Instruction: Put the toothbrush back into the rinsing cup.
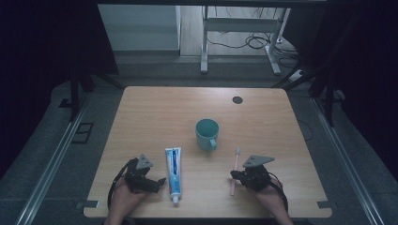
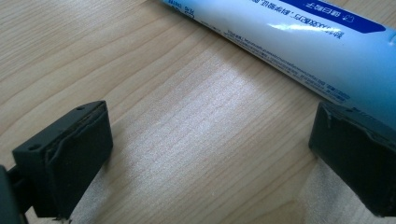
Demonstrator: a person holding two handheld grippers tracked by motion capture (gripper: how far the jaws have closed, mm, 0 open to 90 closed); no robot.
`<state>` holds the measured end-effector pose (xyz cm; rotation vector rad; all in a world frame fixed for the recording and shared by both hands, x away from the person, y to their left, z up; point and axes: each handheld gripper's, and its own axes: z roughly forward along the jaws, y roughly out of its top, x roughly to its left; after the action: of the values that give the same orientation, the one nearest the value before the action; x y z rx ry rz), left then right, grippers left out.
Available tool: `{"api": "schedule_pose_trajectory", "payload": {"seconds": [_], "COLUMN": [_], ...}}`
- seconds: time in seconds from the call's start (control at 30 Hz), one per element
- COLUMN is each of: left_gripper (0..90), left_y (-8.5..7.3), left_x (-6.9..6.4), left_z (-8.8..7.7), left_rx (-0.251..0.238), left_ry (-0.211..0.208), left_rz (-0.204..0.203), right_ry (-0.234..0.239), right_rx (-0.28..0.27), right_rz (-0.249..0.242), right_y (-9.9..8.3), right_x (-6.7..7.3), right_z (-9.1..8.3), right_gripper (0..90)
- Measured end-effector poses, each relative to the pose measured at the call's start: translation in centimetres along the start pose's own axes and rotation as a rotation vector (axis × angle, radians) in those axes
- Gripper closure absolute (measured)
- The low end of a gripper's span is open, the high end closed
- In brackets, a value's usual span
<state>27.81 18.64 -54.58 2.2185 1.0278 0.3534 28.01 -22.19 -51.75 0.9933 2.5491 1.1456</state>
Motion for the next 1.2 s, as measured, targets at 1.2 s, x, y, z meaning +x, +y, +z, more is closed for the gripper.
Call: {"api": "schedule_pose_trajectory", "payload": {"seconds": [1.2], "left_gripper": [0.0], "left_y": [0.0], "left_x": [0.0], "left_z": [0.0], "left_rx": [0.0], "left_ry": [0.0], "left_rz": [0.0], "right_ry": [-0.082], "right_rx": [0.068], "right_rz": [0.068], "right_y": [-2.3], "right_x": [-3.7], "right_z": [-2.0], "right_gripper": [86.0]}}
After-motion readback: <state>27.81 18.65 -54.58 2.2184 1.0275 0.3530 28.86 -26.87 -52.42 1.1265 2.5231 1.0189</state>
